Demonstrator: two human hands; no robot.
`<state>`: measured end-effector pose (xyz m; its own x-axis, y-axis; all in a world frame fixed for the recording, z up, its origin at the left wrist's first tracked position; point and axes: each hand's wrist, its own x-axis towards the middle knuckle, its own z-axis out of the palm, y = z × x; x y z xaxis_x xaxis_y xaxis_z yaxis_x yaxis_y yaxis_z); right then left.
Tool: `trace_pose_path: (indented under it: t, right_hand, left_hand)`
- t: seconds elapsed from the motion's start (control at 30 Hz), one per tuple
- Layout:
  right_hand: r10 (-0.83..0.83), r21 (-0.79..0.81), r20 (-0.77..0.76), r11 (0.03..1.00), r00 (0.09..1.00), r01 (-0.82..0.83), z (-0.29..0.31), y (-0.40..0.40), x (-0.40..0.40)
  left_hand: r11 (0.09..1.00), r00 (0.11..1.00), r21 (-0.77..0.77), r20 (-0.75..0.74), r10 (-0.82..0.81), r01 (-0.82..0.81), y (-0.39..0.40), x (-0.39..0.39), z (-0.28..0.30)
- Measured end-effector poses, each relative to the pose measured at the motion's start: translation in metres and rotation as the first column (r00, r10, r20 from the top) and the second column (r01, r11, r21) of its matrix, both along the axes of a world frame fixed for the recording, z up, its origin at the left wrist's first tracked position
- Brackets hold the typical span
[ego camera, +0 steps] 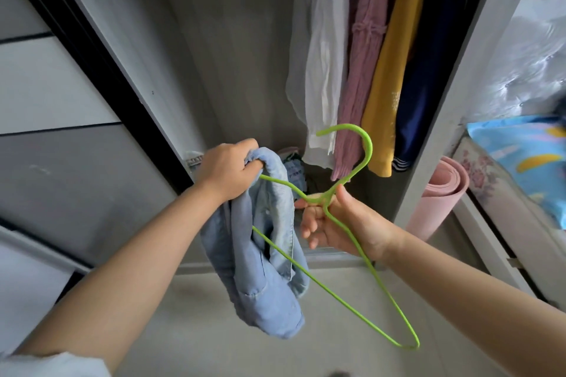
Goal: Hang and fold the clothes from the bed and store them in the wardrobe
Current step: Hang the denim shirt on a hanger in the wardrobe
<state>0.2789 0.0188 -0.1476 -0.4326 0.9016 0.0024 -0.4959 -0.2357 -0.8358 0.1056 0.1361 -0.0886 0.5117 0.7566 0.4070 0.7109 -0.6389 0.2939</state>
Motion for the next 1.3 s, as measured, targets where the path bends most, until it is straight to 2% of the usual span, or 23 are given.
trace_pose_path:
  t: [0.1, 0.17, 0.2, 0.27, 0.3, 0.37, 0.4, 0.47, 0.57, 0.63, 0.73, 0.83, 0.93, 1.0, 1.03, 1.1, 1.13, 1.17, 1.2, 1.3]
  right_hand:
    - [-0.106, -0.144, 0.063, 0.983, 0.992, 0.114, 0.002, 0.007, 0.000]
    - [-0.204, -0.198, 0.244, 0.947, 0.948, 0.254, -0.004, 0.016, -0.005]
    - [-0.213, -0.143, 0.410, 0.946, 0.887, 0.292, -0.009, 0.021, -0.009]
    - [-0.129, 0.003, 0.727, 0.983, 0.675, 0.184, -0.019, 0.034, -0.025]
    - [-0.088, 0.034, 0.826, 0.994, 0.557, 0.108, -0.026, 0.042, -0.036]
    - [-0.056, 0.021, 0.902, 0.996, 0.428, 0.086, -0.036, 0.059, -0.059]
    - [-0.082, 0.040, 0.915, 0.993, 0.396, 0.114, -0.039, 0.066, -0.071]
    - [-0.187, 0.096, 0.900, 0.966, 0.395, 0.238, -0.038, 0.078, -0.087]
    - [-0.283, 0.093, 0.884, 0.887, 0.372, 0.453, -0.035, 0.085, -0.089]
    - [-0.341, 0.167, 0.883, 0.870, 0.322, 0.465, -0.039, 0.085, -0.078]
    - [-0.452, 0.213, 0.805, 0.824, 0.384, 0.525, -0.048, 0.080, -0.053]
    - [-0.436, 0.276, 0.807, 0.874, 0.397, 0.399, -0.047, 0.074, -0.023]
    - [-0.395, 0.382, 0.880, 0.919, 0.264, 0.103, -0.034, 0.069, 0.012]
    - [-0.336, 0.348, 0.929, 0.936, 0.157, -0.052, -0.023, 0.068, 0.033]
    - [-0.316, 0.321, 0.947, 0.940, 0.059, -0.114, -0.020, 0.070, 0.040]
    - [-0.314, 0.290, 0.929, 0.947, -0.197, -0.139, -0.022, 0.070, 0.049]
    - [-0.326, 0.316, 0.901, 0.945, -0.287, -0.082, -0.025, 0.068, 0.054]
    - [-0.322, 0.345, 0.885, 0.939, -0.337, 0.008, -0.028, 0.066, 0.058]
    - [-0.304, 0.359, 0.888, 0.927, -0.345, 0.107, -0.032, 0.063, 0.063]
    - [-0.236, 0.306, 0.942, 0.895, -0.239, 0.325, -0.042, 0.052, 0.075]
  left_hand:
    - [0.997, 0.995, 0.023, 0.064, -0.071, 0.069, 0.009, -0.005, 0.012]
    - [0.995, 0.991, 0.025, 0.098, -0.094, 0.092, 0.013, -0.011, 0.017]
    - [0.993, 0.985, 0.003, 0.126, -0.117, 0.117, 0.015, -0.012, 0.021]
    - [0.982, 0.962, -0.050, 0.215, -0.167, 0.181, 0.018, -0.014, 0.029]
    - [0.975, 0.948, -0.068, 0.260, -0.186, 0.210, 0.018, -0.014, 0.033]
    - [0.967, 0.925, -0.093, 0.325, -0.196, 0.238, 0.017, -0.011, 0.041]
    - [0.963, 0.916, -0.110, 0.351, -0.194, 0.246, 0.017, -0.009, 0.045]
    - [0.958, 0.903, -0.129, 0.387, -0.188, 0.255, 0.015, -0.008, 0.050]
    - [0.958, 0.894, -0.147, 0.416, -0.167, 0.247, 0.012, -0.012, 0.055]
    - [0.963, 0.900, -0.171, 0.418, -0.120, 0.208, 0.012, -0.021, 0.054]
    - [0.978, 0.909, -0.173, 0.416, -0.034, 0.116, 0.016, -0.042, 0.047]
    - [0.986, 0.917, -0.164, 0.388, 0.089, -0.026, 0.022, -0.059, 0.038]
    - [0.970, 0.932, -0.189, 0.298, 0.207, -0.155, 0.024, -0.068, 0.034]
    - [0.956, 0.937, -0.196, 0.233, 0.261, -0.218, 0.024, -0.068, 0.029]
    - [0.951, 0.938, -0.195, 0.204, 0.279, -0.240, 0.023, -0.066, 0.028]
    - [0.945, 0.940, -0.183, 0.163, 0.300, -0.270, 0.022, -0.053, 0.026]
    - [0.942, 0.940, -0.179, 0.142, 0.310, -0.283, 0.021, -0.044, 0.026]
    - [0.937, 0.940, -0.178, 0.115, 0.322, -0.299, 0.020, -0.036, 0.028]
    - [0.934, 0.939, -0.171, 0.084, 0.332, -0.315, 0.020, -0.028, 0.029]
    - [0.937, 0.941, -0.101, 0.021, 0.339, -0.335, 0.016, -0.012, 0.030]
